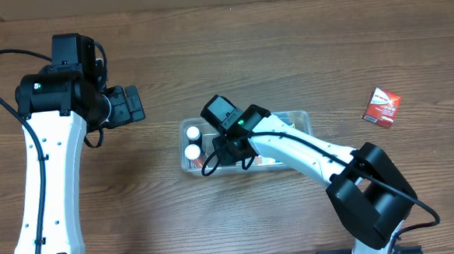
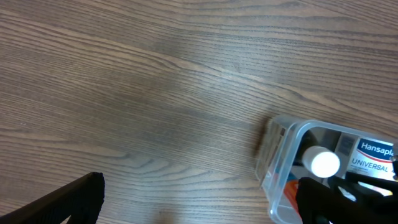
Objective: Pack container
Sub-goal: 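Move the right gripper to the red medicine box and grasp it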
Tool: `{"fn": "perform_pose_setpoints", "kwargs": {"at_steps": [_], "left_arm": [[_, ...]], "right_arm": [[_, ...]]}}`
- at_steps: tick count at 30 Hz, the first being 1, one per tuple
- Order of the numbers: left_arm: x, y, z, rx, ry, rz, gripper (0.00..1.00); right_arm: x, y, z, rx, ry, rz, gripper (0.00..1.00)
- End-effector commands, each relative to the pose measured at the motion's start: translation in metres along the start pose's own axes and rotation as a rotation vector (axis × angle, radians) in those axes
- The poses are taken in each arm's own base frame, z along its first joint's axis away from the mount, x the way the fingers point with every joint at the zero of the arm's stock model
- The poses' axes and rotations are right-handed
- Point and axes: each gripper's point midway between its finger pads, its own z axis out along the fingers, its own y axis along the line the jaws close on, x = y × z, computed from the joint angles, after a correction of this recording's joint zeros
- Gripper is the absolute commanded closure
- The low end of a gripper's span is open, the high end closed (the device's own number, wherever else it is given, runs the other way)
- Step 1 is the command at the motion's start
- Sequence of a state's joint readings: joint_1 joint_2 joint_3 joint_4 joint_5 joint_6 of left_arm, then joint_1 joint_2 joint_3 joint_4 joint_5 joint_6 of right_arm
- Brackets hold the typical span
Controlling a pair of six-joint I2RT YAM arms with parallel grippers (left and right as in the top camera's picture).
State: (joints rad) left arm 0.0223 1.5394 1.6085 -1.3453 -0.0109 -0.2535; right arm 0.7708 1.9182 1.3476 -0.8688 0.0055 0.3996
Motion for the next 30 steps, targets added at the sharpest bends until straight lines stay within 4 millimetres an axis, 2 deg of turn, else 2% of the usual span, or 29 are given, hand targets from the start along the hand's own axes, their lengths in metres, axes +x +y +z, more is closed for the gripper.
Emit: {"fn": "perform_pose_setpoints", "kwargs": {"at_steps": [1,4,5,6,8,9,10,11,12,13,14,15,16,17,18,20,22,25,30], "left_arm": [[-0.001,0.001,0.0,0.001,-0.005,0.019,0.0],[-0.001,0.001,0.0,0.001,-0.005,0.019,0.0],[-0.001,0.001,0.0,0.0,-0.005,0.019,0.0],[-0.001,0.001,0.0,0.0,-0.005,0.019,0.0],[-0.001,0.001,0.0,0.0,-0.004,0.019,0.0],[-0.001,0.001,0.0,0.0,-0.004,0.019,0.0],[0.0,0.001,0.0,0.001,-0.004,0.019,0.0],[0.0,0.001,0.0,0.0,-0.004,0.019,0.0],[-0.001,0.001,0.0,0.0,-0.004,0.019,0.0],[-0.001,0.001,0.0,0.0,-0.005,0.02,0.0],[-0.001,0.001,0.0,0.0,-0.005,0.019,0.0],[-0.001,0.001,0.0,0.001,-0.005,0.019,0.0],[-0.001,0.001,0.0,0.001,-0.005,0.019,0.0],[-0.001,0.001,0.0,0.001,-0.005,0.019,0.0],[-0.001,0.001,0.0,0.001,-0.006,0.019,0.0],[-0.001,0.001,0.0,0.002,-0.007,0.019,0.0],[-0.002,0.001,0.0,0.002,-0.009,0.019,0.0],[-0.002,0.001,0.0,0.002,-0.009,0.019,0.0],[-0.002,0.001,0.0,0.002,-0.01,0.019,0.0]], "right_arm": [[-0.001,-0.019,0.008,0.069,0.003,0.034,0.69],[-0.012,-0.014,-0.012,0.049,-0.04,0.03,0.69],[-0.024,-0.01,-0.035,0.038,-0.09,0.023,0.69],[-0.039,-0.009,-0.066,0.041,-0.155,0.019,0.68],[-0.062,-0.024,-0.136,0.085,-0.282,0.055,0.66],[-0.069,-0.037,-0.168,0.109,-0.338,0.083,0.58],[-0.075,-0.054,-0.201,0.135,-0.397,0.121,0.44],[-0.078,-0.069,-0.221,0.144,-0.431,0.159,0.39],[-0.079,-0.095,-0.244,0.159,-0.462,0.224,0.28],[-0.077,-0.126,-0.258,0.184,-0.473,0.298,0.22],[-0.075,-0.151,-0.263,0.2,-0.471,0.361,0.19],[-0.072,-0.175,-0.264,0.205,-0.459,0.425,0.11],[-0.067,-0.208,-0.263,0.205,-0.436,0.514,0.04],[-0.063,-0.236,-0.26,0.201,-0.415,0.587,0.0],[-0.059,-0.264,-0.255,0.192,-0.393,0.643,0.0],[-0.05,-0.305,-0.241,0.194,-0.343,0.726,0.0],[-0.035,-0.347,-0.21,0.202,-0.234,0.804,0.0],[-0.016,-0.381,-0.165,0.208,-0.083,0.853,0.0],[0.011,-0.414,-0.108,0.196,0.092,0.918,0.0]]}}
